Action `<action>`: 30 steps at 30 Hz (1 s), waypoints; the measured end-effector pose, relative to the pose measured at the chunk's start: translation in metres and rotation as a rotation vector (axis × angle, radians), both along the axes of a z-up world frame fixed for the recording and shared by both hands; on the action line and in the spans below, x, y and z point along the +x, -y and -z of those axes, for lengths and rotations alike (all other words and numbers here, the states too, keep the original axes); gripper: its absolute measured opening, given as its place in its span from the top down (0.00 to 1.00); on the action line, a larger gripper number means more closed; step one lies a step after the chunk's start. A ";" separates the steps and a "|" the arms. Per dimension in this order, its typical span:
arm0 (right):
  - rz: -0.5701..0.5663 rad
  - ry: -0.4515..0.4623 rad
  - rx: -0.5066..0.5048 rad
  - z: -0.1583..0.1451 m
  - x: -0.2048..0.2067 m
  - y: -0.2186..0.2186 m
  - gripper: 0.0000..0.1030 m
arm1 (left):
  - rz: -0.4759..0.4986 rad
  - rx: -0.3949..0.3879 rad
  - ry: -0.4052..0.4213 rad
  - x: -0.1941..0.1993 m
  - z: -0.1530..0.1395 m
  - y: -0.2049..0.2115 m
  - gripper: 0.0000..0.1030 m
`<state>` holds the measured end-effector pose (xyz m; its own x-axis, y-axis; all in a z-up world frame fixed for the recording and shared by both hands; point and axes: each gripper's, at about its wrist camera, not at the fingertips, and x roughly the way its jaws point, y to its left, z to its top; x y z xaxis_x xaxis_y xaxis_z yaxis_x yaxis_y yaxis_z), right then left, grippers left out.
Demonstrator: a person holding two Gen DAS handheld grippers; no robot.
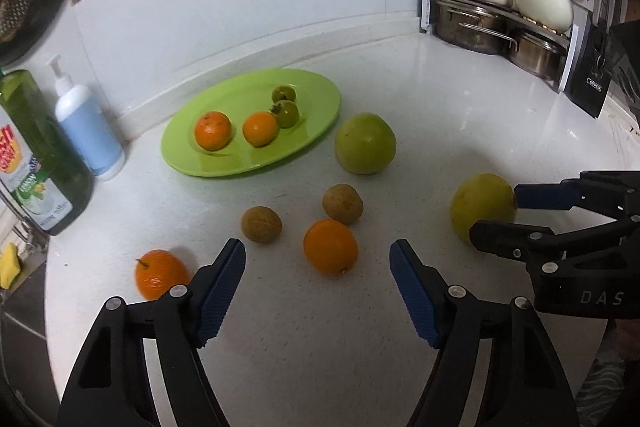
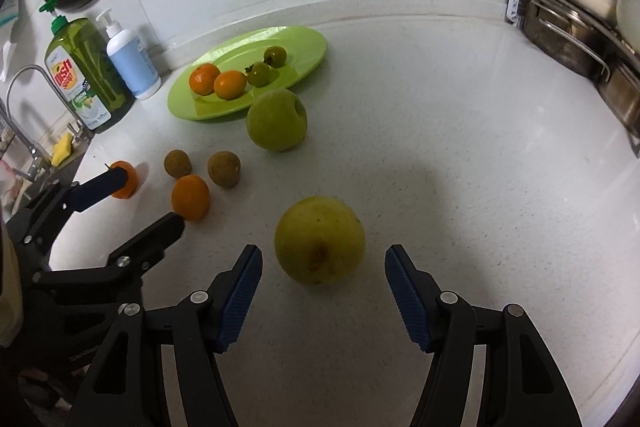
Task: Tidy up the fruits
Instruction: 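Close the right tool on the yellow-green pomelo while the left tool grasps an orange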
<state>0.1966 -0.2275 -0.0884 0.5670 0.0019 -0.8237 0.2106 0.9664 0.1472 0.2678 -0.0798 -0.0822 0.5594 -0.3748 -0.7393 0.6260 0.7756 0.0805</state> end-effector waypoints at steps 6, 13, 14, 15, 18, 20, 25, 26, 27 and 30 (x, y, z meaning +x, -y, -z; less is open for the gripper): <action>-0.002 -0.015 0.015 0.006 0.006 0.001 0.47 | 0.001 -0.012 -0.046 0.011 0.009 0.003 0.41; -0.012 -0.018 0.013 0.008 0.010 -0.002 0.51 | -0.007 -0.032 -0.086 0.018 0.014 0.005 0.57; -0.011 -0.018 0.015 0.008 0.010 -0.001 0.51 | -0.008 -0.032 -0.086 0.018 0.015 0.005 0.58; -0.012 -0.018 0.016 0.008 0.010 -0.001 0.51 | -0.009 -0.031 -0.087 0.018 0.015 0.005 0.59; -0.011 -0.019 0.016 0.008 0.010 -0.001 0.51 | -0.008 -0.023 -0.092 0.019 0.017 0.007 0.66; -0.013 -0.020 0.014 0.009 0.010 -0.002 0.51 | -0.008 -0.019 -0.094 0.019 0.018 0.008 0.68; -0.015 -0.020 0.011 0.009 0.011 -0.002 0.51 | -0.013 -0.020 -0.099 0.018 0.017 0.007 0.68; -0.015 -0.019 0.010 0.009 0.011 -0.003 0.51 | -0.012 -0.020 -0.100 0.018 0.017 0.006 0.68; -0.015 -0.017 0.010 0.009 0.011 -0.003 0.51 | -0.010 -0.021 -0.100 0.018 0.017 0.006 0.68; -0.016 -0.014 0.011 0.010 0.011 -0.002 0.52 | -0.007 -0.022 -0.095 0.016 0.014 0.007 0.68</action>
